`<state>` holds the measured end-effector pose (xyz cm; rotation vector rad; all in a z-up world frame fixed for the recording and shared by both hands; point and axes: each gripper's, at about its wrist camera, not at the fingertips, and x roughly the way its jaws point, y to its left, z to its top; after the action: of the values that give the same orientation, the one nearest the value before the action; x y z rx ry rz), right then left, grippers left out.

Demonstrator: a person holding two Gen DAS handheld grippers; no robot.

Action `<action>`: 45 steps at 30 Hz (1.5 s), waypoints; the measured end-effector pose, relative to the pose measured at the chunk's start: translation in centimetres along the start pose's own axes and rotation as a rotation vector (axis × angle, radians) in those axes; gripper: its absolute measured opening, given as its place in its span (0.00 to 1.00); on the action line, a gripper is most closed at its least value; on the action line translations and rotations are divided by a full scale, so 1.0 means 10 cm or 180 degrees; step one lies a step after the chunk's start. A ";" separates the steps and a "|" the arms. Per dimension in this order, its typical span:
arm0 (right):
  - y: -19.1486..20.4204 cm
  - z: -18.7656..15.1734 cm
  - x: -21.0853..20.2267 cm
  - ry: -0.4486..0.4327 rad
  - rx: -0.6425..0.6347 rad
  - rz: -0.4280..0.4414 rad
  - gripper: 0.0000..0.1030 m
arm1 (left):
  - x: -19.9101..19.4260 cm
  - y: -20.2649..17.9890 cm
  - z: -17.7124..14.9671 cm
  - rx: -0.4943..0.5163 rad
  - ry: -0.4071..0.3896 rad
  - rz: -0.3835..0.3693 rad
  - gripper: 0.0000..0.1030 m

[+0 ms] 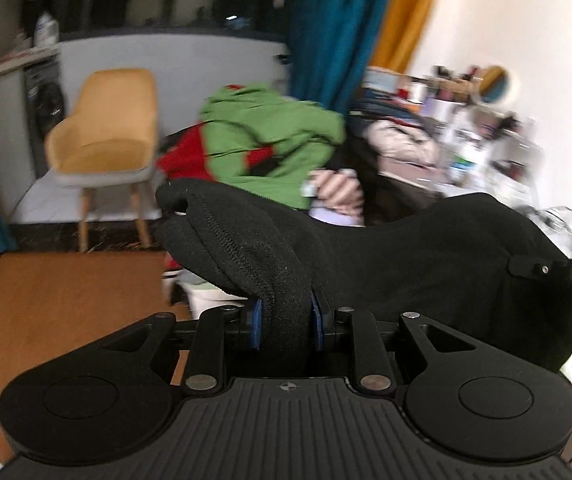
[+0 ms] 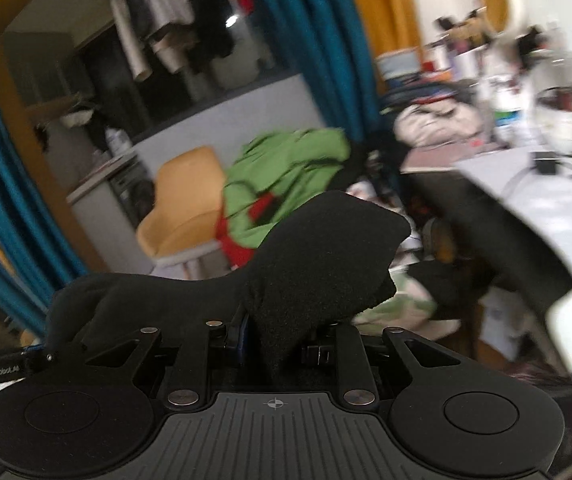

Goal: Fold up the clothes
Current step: 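Carry the folded sweater with both tools over to the tan chair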

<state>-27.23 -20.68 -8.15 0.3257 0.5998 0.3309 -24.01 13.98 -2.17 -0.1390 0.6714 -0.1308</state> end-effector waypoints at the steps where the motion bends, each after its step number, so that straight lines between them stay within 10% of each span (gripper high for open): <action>1: 0.06 0.04 0.14 0.0032 -0.0016 0.0040 0.19 | 0.07 0.09 0.04 -0.0028 0.0014 0.0042 0.23; 18: 0.64 1.31 2.82 0.0317 -0.0208 0.0653 0.20 | 1.25 1.36 1.13 -0.0442 -0.0002 0.0670 0.23; 27: 1.55 1.47 4.28 0.0611 -0.0246 0.0541 0.20 | 2.01 2.87 1.45 -0.0576 0.0100 0.0517 0.23; 36: 3.26 1.67 5.80 0.0986 -0.0147 0.0411 0.20 | 2.38 4.70 2.20 -0.0452 0.0317 0.0551 0.23; 45: 3.87 1.98 6.87 0.1058 -0.0249 0.0375 0.20 | 3.10 5.72 2.62 -0.0785 0.0441 0.0632 0.23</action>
<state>29.88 37.05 -11.52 0.2323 0.8934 0.5264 20.77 67.28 -10.53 -0.3009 0.8345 0.1352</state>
